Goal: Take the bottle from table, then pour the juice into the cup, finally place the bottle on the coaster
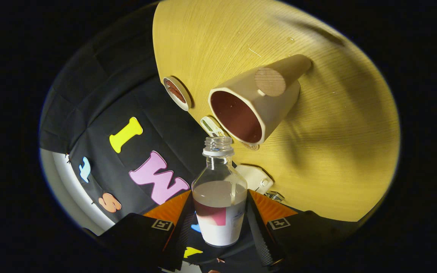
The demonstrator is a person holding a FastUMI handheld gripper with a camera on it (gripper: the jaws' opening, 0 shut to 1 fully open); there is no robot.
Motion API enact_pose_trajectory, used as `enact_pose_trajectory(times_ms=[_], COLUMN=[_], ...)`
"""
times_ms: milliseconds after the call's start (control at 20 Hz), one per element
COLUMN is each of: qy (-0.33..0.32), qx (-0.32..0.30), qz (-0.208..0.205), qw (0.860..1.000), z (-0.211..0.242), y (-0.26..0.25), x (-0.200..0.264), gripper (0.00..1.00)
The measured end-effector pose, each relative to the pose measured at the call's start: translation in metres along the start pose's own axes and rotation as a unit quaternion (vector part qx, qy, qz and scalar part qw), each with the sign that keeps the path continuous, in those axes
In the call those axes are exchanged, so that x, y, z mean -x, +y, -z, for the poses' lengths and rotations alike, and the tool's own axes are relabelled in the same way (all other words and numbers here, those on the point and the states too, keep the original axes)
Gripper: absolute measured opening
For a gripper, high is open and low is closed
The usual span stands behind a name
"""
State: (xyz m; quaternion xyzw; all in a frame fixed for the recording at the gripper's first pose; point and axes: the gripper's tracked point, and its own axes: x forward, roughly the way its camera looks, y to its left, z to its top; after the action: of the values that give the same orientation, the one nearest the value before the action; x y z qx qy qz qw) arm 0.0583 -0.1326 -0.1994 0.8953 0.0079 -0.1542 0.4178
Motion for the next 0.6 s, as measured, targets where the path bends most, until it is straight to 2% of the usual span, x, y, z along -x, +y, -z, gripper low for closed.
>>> enact_pose_trajectory(times_ms=[300,600], qy=[-0.003,-0.014], qx=[0.069,0.147], qz=[-0.018,-0.039], qw=[0.997,0.988], z=[0.003,0.006], y=[-0.012,-0.011], x=[-0.001,-0.001], gripper=[0.76,0.76])
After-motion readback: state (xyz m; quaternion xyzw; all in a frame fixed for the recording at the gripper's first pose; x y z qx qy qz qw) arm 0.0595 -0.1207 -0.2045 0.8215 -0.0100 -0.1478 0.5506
